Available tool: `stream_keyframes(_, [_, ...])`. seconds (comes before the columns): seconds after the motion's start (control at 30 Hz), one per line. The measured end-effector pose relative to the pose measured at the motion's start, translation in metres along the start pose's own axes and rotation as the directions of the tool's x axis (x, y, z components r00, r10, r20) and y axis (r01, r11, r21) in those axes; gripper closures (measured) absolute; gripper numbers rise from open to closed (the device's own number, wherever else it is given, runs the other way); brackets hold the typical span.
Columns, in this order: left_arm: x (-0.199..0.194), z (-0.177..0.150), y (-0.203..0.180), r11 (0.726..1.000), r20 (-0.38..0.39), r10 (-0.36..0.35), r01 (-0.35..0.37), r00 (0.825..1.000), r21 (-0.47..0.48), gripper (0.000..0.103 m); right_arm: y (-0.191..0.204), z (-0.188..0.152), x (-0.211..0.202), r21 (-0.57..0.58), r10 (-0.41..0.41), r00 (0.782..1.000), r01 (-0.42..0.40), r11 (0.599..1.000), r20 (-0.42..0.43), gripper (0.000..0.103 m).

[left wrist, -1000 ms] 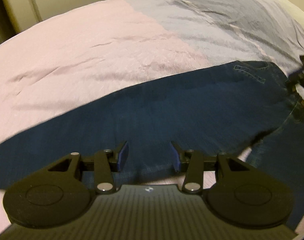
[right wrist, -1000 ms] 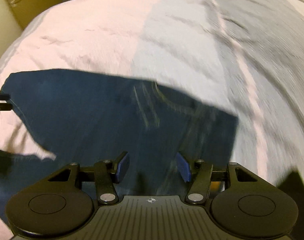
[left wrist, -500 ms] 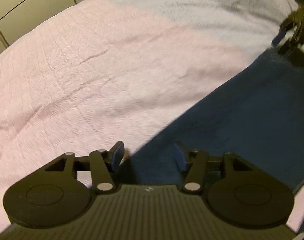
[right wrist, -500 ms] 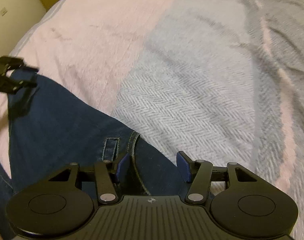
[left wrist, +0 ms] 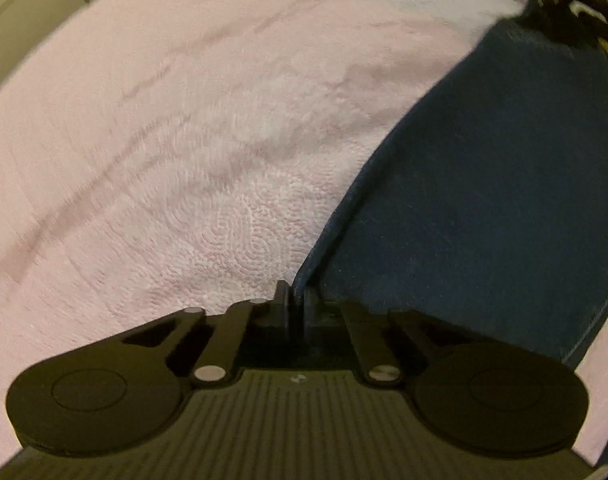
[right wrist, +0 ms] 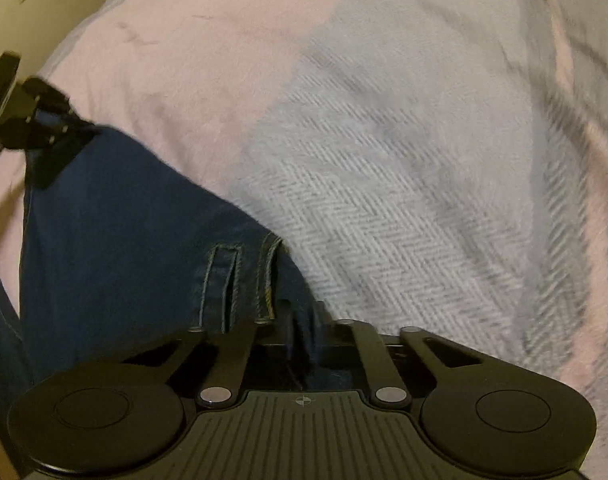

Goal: Fold clothes

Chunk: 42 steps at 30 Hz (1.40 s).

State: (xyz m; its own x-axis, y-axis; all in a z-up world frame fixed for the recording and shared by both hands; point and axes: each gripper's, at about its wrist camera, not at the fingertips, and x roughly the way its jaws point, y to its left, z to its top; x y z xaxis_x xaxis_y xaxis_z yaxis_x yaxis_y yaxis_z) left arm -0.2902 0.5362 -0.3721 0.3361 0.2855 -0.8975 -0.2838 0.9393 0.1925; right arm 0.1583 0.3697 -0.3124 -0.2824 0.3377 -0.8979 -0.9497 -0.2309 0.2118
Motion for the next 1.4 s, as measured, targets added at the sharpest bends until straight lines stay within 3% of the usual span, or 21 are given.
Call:
stream_keyframes(0.13, [-0.045, -0.008, -0.019, 0.993, 0.086, 0.115, -0.114, 0.99, -0.026, 0.102, 0.039, -0.018, -0.041, -0.087, -0.117, 0.983, 0.13, 0.988, 0.144, 0.103])
stream_keyframes(0.23, [-0.099, -0.022, -0.037, 0.976, 0.167, 0.19, -0.168, 0.967, -0.136, 0.102, 0.085, -0.041, -0.082, -0.136, -0.205, 0.942, 0.247, 0.959, 0.265, 0.103])
stream_keyframes(0.33, [-0.163, -0.048, -0.073, 0.954, 0.221, 0.234, -0.181, 0.947, -0.237, 0.102, 0.145, -0.079, -0.127, -0.187, -0.283, 0.888, 0.366, 0.912, 0.362, 0.103])
stream_keyframes(0.43, [-0.223, -0.085, -0.125, 0.929, 0.225, 0.235, -0.151, 0.946, -0.337, 0.102, 0.202, -0.124, -0.154, -0.213, -0.325, 0.865, 0.425, 0.88, 0.381, 0.103])
stream_keyframes(0.5, [-0.244, -0.111, -0.157, 0.896, 0.188, 0.199, -0.101, 0.962, -0.432, 0.101, 0.237, -0.156, -0.16, -0.251, -0.349, 0.879, 0.436, 0.864, 0.325, 0.103])
stream_keyframes(0.53, [-0.248, -0.126, -0.174, 0.87, 0.151, 0.172, -0.078, 0.973, -0.487, 0.097, 0.252, -0.173, -0.155, -0.273, -0.354, 0.898, 0.421, 0.865, 0.263, 0.103])
stream_keyframes(0.6, [-0.241, -0.159, -0.203, 0.779, 0.05, 0.089, -0.038, 0.995, -0.626, 0.093, 0.276, -0.205, -0.138, -0.315, -0.354, 0.93, 0.368, 0.875, 0.104, 0.101])
stream_keyframes(0.67, [-0.229, -0.183, -0.223, 0.691, -0.018, 0.018, -0.026, 1.0, -0.723, 0.092, 0.289, -0.229, -0.118, -0.292, -0.393, 0.92, 0.373, 0.881, -0.011, 0.077])
stream_keyframes(0.7, [-0.226, -0.193, -0.229, 0.64, -0.025, 0.0, -0.019, 1.0, -0.768, 0.091, 0.294, -0.24, -0.109, -0.271, -0.414, 0.908, 0.383, 0.883, -0.062, 0.074])
stream_keyframes(0.77, [-0.221, -0.207, -0.234, 0.522, -0.009, -0.011, -0.002, 1.0, -0.853, 0.086, 0.292, -0.249, -0.11, -0.113, -0.414, 0.907, 0.406, 0.907, -0.071, 0.072])
stream_keyframes(0.83, [-0.218, -0.215, -0.226, 0.388, 0.029, 0.017, 0.02, 0.999, -0.922, 0.069, 0.273, -0.26, -0.118, 0.16, -0.367, 0.93, 0.367, 0.916, -0.033, 0.067])
stream_keyframes(0.87, [-0.216, -0.218, -0.221, 0.318, 0.046, 0.035, 0.033, 0.998, -0.948, 0.069, 0.262, -0.266, -0.122, 0.304, -0.341, 0.94, 0.326, 0.895, -0.006, 0.064])
stream_keyframes(0.9, [-0.214, -0.221, -0.217, 0.267, 0.054, 0.056, 0.037, 0.997, -0.963, 0.069, 0.251, -0.272, -0.126, 0.44, -0.318, 0.948, 0.275, 0.855, 0.025, 0.063])
stream_keyframes(0.97, [-0.208, -0.221, -0.208, 0.214, 0.041, 0.084, 0.023, 0.996, -0.977, 0.069, 0.229, -0.284, -0.135, 0.676, -0.285, 0.954, 0.148, 0.721, 0.095, 0.062])
stream_keyframes(1.03, [-0.202, -0.222, -0.2, 0.164, 0.025, 0.1, 0.008, 0.995, -0.987, 0.064, 0.207, -0.296, -0.144, 0.849, -0.272, 0.947, -0.003, 0.528, 0.172, 0.062])
stream_keyframes(1.07, [-0.199, -0.224, -0.198, 0.135, 0.017, 0.1, 0.003, 0.995, -0.991, 0.064, 0.198, -0.304, -0.146, 0.894, -0.272, 0.94, -0.07, 0.443, 0.208, 0.061])
stream_keyframes(1.13, [-0.194, -0.231, -0.193, 0.083, -0.003, 0.104, -0.012, 0.995, -0.997, 0.064, 0.186, -0.32, -0.146, 0.928, -0.282, 0.919, -0.177, 0.327, 0.274, 0.061])
stream_keyframes(1.27, [-0.186, -0.244, -0.194, -0.002, 0.017, 0.13, 0.017, 0.991, -1.0, 0.07, 0.161, -0.332, -0.145, 0.928, -0.326, 0.87, -0.325, 0.184, 0.37, 0.06])
stream_keyframes(1.33, [-0.179, -0.248, -0.192, -0.033, 0.03, 0.127, 0.035, 0.991, -0.999, 0.071, 0.153, -0.339, -0.142, 0.912, -0.344, 0.845, -0.383, 0.143, 0.409, 0.06])
stream_keyframes(1.4, [-0.173, -0.249, -0.191, -0.047, 0.035, 0.127, 0.042, 0.991, -0.998, 0.072, 0.148, -0.348, -0.139, 0.903, -0.358, 0.83, -0.415, 0.115, 0.427, 0.059])
